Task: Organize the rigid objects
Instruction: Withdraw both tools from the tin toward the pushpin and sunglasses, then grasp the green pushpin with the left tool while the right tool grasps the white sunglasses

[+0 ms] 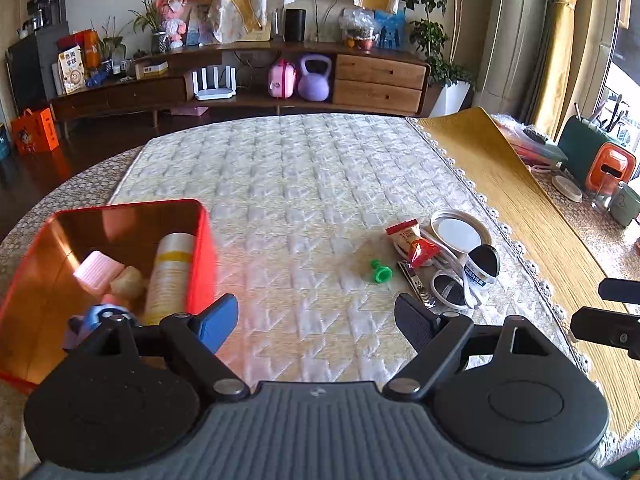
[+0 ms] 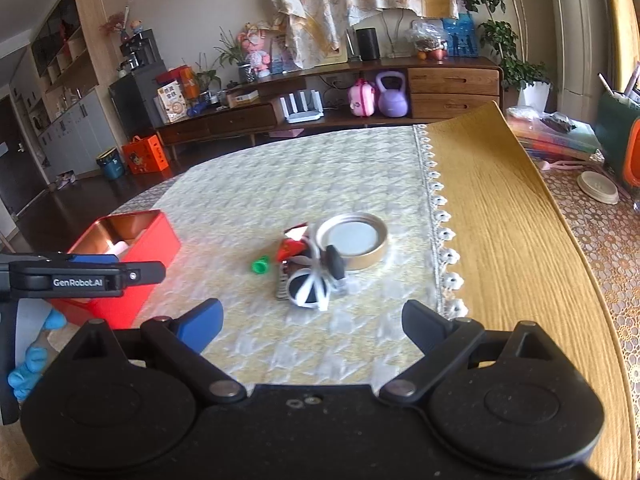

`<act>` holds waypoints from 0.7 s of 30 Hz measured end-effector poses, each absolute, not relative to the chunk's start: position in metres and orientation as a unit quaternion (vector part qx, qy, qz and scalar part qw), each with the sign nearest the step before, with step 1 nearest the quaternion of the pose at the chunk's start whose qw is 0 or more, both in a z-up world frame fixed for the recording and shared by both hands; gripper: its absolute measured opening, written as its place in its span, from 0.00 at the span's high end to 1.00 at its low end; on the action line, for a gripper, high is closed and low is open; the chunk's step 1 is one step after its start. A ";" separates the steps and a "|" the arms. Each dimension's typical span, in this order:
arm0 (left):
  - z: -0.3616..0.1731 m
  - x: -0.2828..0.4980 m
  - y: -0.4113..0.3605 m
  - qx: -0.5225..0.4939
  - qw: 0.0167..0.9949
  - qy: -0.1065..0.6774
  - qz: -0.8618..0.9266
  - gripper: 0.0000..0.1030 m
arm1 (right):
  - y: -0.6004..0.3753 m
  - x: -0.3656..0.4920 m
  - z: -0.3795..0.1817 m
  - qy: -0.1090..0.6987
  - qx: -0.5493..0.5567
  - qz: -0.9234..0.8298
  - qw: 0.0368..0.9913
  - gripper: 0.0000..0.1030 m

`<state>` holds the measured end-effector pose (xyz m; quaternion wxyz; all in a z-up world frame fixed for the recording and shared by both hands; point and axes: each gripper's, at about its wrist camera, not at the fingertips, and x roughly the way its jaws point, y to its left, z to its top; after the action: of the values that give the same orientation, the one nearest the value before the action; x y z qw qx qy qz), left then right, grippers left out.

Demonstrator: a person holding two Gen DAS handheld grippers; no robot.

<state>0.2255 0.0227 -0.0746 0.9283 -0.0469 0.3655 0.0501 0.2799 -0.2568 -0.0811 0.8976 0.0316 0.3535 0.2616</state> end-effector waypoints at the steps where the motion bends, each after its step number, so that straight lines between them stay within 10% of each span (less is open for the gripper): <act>1: -0.078 0.230 0.020 -0.044 0.928 0.366 0.050 0.17 | -0.257 0.282 -0.082 0.353 0.030 0.257 0.899 0.09; 21: -0.130 0.299 -0.012 -0.007 0.924 0.378 0.055 0.17 | -0.237 0.342 -0.114 0.374 0.027 0.249 0.893 0.35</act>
<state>0.2986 -0.0117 -0.1296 0.9242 -0.0069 0.3777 0.0552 0.3421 -0.2374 -0.1137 0.8931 0.0274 0.3736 0.2492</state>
